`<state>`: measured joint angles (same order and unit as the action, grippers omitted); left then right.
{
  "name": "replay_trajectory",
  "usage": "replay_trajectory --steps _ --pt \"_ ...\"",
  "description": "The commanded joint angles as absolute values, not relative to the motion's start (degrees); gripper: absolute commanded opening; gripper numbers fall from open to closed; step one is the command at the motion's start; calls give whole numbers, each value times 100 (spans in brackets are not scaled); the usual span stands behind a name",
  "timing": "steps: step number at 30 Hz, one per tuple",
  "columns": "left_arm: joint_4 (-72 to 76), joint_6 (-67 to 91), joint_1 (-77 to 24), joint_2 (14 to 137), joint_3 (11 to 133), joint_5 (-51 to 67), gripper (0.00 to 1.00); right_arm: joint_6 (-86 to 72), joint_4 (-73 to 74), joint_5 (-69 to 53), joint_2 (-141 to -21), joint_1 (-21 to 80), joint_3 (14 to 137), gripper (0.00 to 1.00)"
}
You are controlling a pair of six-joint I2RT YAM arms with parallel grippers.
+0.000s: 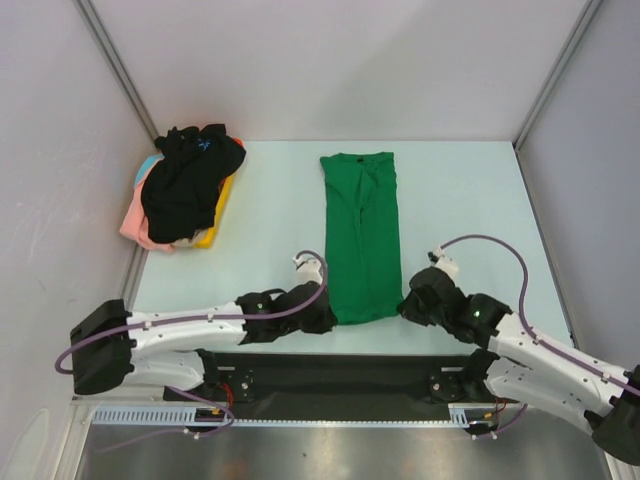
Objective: Fold and stack the t-shirts
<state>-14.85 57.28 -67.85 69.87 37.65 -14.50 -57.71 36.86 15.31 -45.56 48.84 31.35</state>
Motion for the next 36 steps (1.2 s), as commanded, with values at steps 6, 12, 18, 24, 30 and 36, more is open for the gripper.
replay_trajectory --steps 6,12,18,24,30,36 --pt "-2127 4729 -5644 6995 4937 -1258 0 -4281 3095 1144 -5624 3360 4375 0" --pt "-2171 3790 -4642 7768 5913 -1195 0 -3560 2699 696 -6782 2603 5149 0" --pt "-2189 3376 -3948 8874 6880 -705 0 -3173 2514 317 -8039 1925 6081 0" --pt "-2259 3314 -3508 9667 7566 -352 0 -3006 2461 176 -8937 1731 6837 0" --pt "-2417 3252 -3270 10414 8156 -193 0 -2936 2461 106 -9799 1679 7356 0" --pt "-2513 3287 -3059 11214 8690 113 13 -2997 2557 149 -10563 1591 7742 0"
